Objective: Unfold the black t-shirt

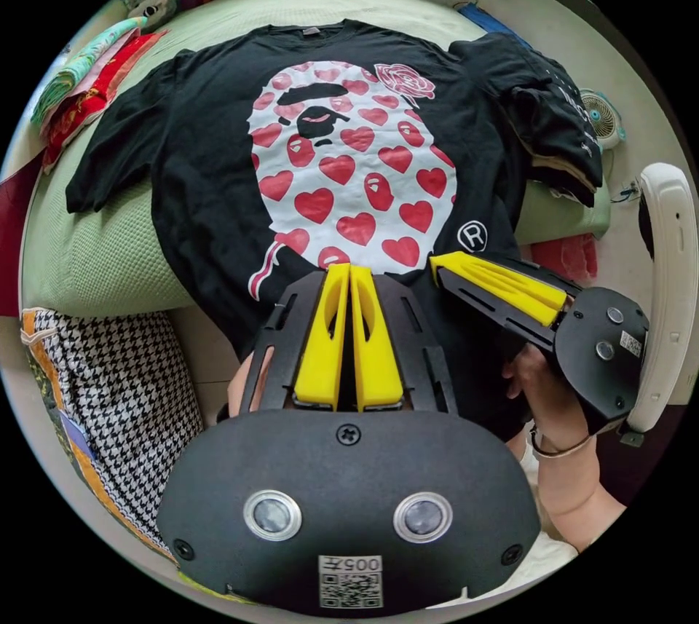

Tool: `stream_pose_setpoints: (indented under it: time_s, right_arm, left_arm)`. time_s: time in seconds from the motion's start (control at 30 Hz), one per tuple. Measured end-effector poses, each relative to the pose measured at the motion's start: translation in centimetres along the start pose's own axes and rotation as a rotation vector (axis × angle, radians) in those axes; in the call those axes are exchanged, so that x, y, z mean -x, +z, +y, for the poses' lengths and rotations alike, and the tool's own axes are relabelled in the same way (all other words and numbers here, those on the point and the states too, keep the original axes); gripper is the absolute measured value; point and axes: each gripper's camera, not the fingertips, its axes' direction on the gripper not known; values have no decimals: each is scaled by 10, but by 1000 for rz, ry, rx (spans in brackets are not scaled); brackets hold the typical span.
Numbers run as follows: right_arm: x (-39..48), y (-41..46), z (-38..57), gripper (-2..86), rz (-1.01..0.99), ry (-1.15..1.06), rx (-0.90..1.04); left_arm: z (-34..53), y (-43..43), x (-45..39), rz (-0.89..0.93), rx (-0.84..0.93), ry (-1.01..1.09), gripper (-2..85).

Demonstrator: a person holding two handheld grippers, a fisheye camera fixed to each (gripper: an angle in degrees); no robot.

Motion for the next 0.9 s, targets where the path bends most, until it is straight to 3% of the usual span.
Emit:
stream_pose_setpoints:
  time_s: [0.5, 0.7, 0.9]
  right_arm:
    - [0, 9, -33, -9, -39, -39, 61]
    - [-1, 12, -44, -9, -60, -39, 61]
    - [-4, 15, -57, -10, -101, -36, 74]
  left_arm:
    - [27, -16, 63, 150, -40, -7, -6]
    - [59, -53, 108, 53, -232, -59, -6]
    - [95, -72, 198, -9, -437, -245, -4]
